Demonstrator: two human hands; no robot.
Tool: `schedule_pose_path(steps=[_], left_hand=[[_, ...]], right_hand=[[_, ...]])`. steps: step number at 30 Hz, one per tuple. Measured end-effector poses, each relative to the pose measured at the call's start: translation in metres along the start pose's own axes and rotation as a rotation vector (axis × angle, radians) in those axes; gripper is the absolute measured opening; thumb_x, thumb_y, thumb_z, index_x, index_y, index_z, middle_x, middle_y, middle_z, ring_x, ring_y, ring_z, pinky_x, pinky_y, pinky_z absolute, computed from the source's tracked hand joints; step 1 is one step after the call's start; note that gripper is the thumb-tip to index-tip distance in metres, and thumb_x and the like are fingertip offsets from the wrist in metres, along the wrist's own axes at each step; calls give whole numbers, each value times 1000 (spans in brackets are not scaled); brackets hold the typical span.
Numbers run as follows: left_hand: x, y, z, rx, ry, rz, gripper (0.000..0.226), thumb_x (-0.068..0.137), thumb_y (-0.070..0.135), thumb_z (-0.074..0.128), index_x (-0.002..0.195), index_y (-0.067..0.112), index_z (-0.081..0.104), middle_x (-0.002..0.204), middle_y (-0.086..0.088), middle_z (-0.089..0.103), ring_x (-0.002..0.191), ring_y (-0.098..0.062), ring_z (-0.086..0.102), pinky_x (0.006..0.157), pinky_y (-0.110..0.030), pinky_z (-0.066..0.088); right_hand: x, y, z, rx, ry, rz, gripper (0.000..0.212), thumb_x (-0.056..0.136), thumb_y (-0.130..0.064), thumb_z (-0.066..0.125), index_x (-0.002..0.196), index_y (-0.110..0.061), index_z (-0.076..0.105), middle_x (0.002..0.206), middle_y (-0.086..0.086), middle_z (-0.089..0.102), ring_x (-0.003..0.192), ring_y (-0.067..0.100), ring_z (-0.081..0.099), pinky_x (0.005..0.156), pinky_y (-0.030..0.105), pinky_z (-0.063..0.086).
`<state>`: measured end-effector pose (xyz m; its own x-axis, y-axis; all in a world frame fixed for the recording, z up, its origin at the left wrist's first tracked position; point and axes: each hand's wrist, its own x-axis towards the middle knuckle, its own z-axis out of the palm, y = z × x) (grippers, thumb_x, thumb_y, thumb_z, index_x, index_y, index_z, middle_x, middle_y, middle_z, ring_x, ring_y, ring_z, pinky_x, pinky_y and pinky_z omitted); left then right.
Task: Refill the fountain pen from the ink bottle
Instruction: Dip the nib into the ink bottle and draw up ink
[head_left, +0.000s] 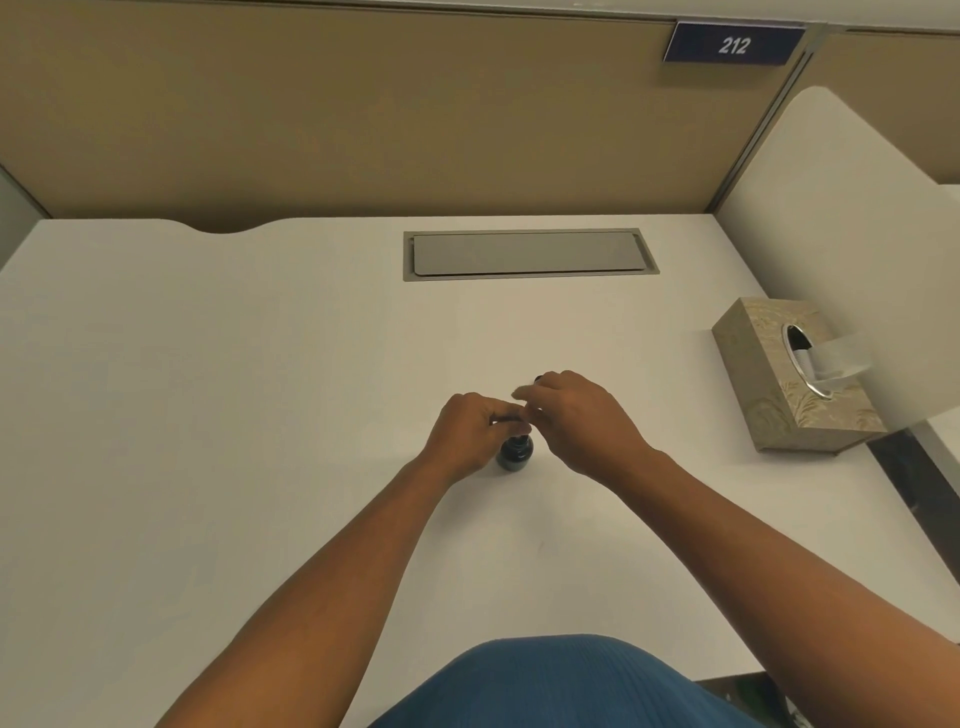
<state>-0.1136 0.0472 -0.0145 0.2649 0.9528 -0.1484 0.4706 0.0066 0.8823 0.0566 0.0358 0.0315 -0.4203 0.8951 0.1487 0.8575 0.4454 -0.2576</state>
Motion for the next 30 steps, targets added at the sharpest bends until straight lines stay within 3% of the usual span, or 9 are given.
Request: schedule_pose_path(steps=[2, 7, 12, 16, 21, 23, 26, 28, 30], left_hand=[[1, -1, 1, 7, 0, -6, 17, 87, 16, 73, 101, 18, 81, 57, 25, 62, 50, 11, 52, 57, -6, 34], [2, -2, 3, -3, -12, -17, 19, 87, 19, 74, 103, 23, 81, 74, 13, 72, 54, 10, 55, 61, -9, 37], [5, -4, 3, -8, 6, -10, 18, 85, 20, 74, 99, 28, 81, 90, 5, 80, 81, -10, 72, 81, -34, 56], [6, -4, 2, -9, -5, 9, 19, 84, 20, 73, 97, 30, 81, 93, 8, 80, 92, -10, 73, 90, -41, 56], [6, -5, 3, -8, -12, 5, 18, 84, 19, 73, 98, 29, 81, 93, 9, 80, 92, -8, 73, 90, -40, 56], [6, -5, 2, -13, -21, 2, 14, 85, 22, 73, 94, 28, 82, 80, 13, 78, 78, -4, 70, 80, -39, 56], [6, -6, -1, -29, -20, -3, 12, 88, 25, 74, 95, 22, 82, 58, 21, 67, 53, 4, 53, 63, -22, 42], [6, -7, -1, -31, -18, -9, 14, 86, 23, 75, 99, 22, 82, 70, 19, 73, 55, 6, 56, 65, -19, 41], [6, -7, 0, -31, -15, -21, 15, 85, 21, 76, 99, 23, 82, 85, 10, 78, 70, 3, 65, 72, -21, 47]], right_hand=[[2, 2, -1, -18, -34, -29, 12, 94, -15, 59, 93, -16, 72, 83, 3, 66, 75, 26, 54, 57, 41, 50], [3, 5, 4, -70, -5, 9, 9, 88, -10, 64, 80, -13, 67, 71, 4, 61, 66, 24, 48, 51, 40, 47], [3, 1, 8, -81, 48, 18, 15, 76, -3, 75, 75, -8, 62, 65, 5, 57, 60, 26, 47, 43, 36, 42], [4, -1, 11, -120, 85, 33, 21, 76, -5, 77, 74, -9, 57, 65, 4, 54, 59, 22, 39, 41, 38, 43], [2, 0, 15, -104, 90, 53, 21, 79, -7, 76, 75, -9, 56, 66, 5, 55, 61, 20, 36, 42, 38, 41], [2, 2, 14, -76, 75, 25, 16, 82, -9, 74, 76, -9, 59, 68, 4, 57, 62, 20, 38, 45, 39, 44], [3, 3, 8, -43, 23, -68, 7, 85, -7, 70, 80, -9, 66, 70, 5, 59, 64, 22, 42, 50, 36, 43], [3, 4, 4, -50, 3, -92, 8, 84, -3, 68, 80, -10, 67, 72, 5, 60, 64, 24, 46, 51, 37, 44], [3, 6, 3, -53, 9, -86, 11, 82, 0, 68, 79, -11, 65, 71, 5, 60, 64, 24, 44, 50, 38, 45]])
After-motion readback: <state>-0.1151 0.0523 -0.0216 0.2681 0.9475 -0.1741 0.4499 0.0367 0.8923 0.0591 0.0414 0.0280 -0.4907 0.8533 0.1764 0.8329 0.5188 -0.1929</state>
